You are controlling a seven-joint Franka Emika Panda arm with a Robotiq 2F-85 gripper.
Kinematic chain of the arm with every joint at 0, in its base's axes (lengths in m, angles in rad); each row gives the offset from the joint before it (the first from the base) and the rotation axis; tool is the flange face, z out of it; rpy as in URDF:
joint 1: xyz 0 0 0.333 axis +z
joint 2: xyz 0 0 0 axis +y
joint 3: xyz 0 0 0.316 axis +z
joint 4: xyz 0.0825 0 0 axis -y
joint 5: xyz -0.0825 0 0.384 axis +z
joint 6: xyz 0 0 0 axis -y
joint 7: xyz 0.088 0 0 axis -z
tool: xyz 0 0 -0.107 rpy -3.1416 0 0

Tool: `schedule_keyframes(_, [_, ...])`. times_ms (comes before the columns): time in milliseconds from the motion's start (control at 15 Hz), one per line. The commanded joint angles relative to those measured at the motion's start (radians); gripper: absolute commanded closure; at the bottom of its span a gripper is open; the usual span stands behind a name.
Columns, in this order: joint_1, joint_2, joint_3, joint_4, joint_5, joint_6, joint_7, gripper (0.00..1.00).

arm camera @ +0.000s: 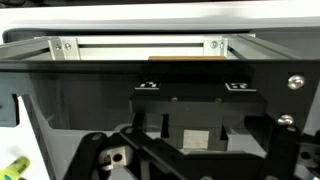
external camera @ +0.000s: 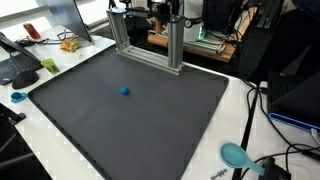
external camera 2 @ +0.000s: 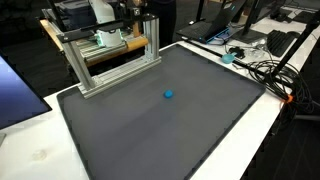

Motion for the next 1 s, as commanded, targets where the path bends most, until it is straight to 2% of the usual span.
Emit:
schedule_keyframes(0, [0.001,-0.013,-0.012,-0.013,0.017,0.007,-0.041,0.05])
schedule_keyframes(67, [0.001,-0.012,-0.011,-0.012,0.018,0.005,-0.042,0.26])
schedule_keyframes(200, [0.0,-0.012,-0.009,-0.012,0.016,0.002,-0.042,0.31])
schedule_keyframes(533, [-0.009,-0.011,-0.004,-0.008,0.009,-0.009,-0.029,0.66])
schedule_keyframes(933, [-0.005,-0.005,0.014,-0.009,0.017,-0.001,0.002,0.73])
